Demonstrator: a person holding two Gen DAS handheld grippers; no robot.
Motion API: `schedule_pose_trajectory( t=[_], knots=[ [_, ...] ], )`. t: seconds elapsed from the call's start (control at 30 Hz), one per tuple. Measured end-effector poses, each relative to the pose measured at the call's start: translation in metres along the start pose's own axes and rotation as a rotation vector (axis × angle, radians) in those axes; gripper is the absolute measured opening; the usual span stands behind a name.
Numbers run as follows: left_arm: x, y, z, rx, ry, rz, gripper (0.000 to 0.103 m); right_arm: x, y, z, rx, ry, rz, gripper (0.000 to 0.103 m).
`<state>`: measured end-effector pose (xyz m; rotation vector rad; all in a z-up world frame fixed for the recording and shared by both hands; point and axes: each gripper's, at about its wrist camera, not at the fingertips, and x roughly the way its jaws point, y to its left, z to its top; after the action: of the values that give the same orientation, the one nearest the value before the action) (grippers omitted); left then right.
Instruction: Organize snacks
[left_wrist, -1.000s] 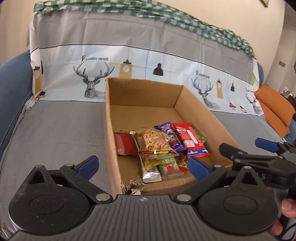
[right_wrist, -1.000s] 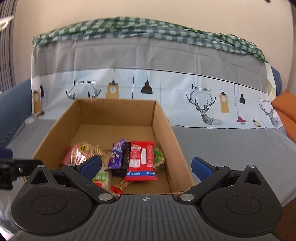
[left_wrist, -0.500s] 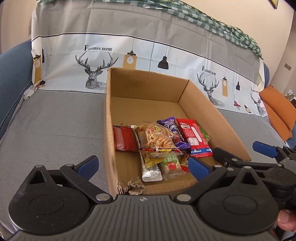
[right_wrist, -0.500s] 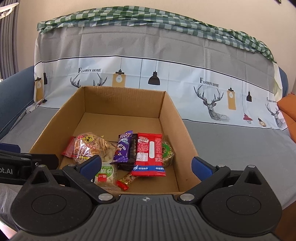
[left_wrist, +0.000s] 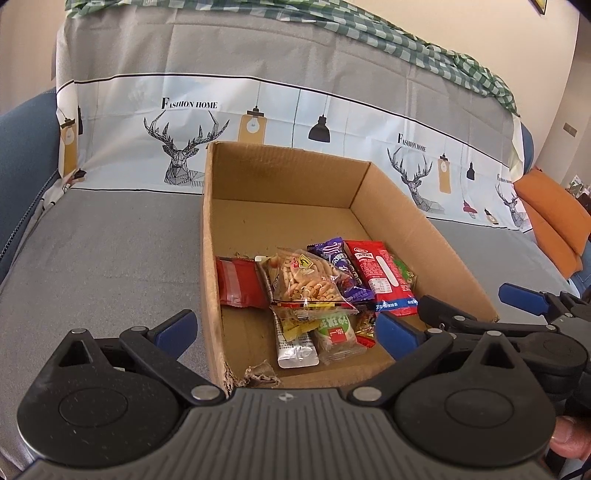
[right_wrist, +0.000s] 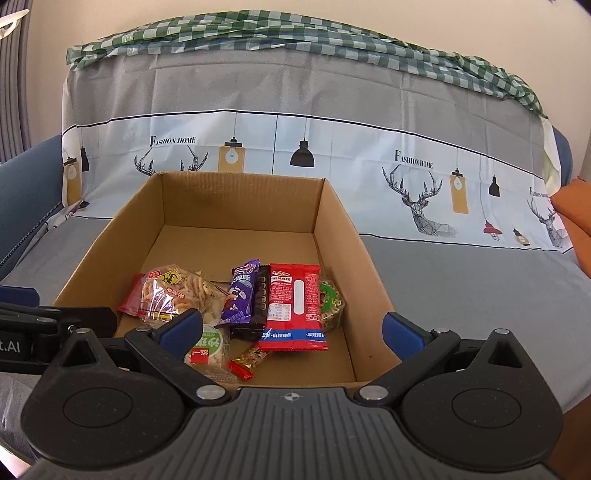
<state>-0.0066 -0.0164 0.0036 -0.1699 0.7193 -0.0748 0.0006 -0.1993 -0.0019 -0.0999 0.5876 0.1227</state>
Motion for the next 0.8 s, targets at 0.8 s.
schedule_pose_trajectory(
  t=[0.8],
  knots=[
    [-0.0004,-0.0036,0.0011,0.021,-0.018,-0.010,0.102,0.0016,-0.0031,0.0001,0.021,-0.001,0.005,0.102]
  ],
)
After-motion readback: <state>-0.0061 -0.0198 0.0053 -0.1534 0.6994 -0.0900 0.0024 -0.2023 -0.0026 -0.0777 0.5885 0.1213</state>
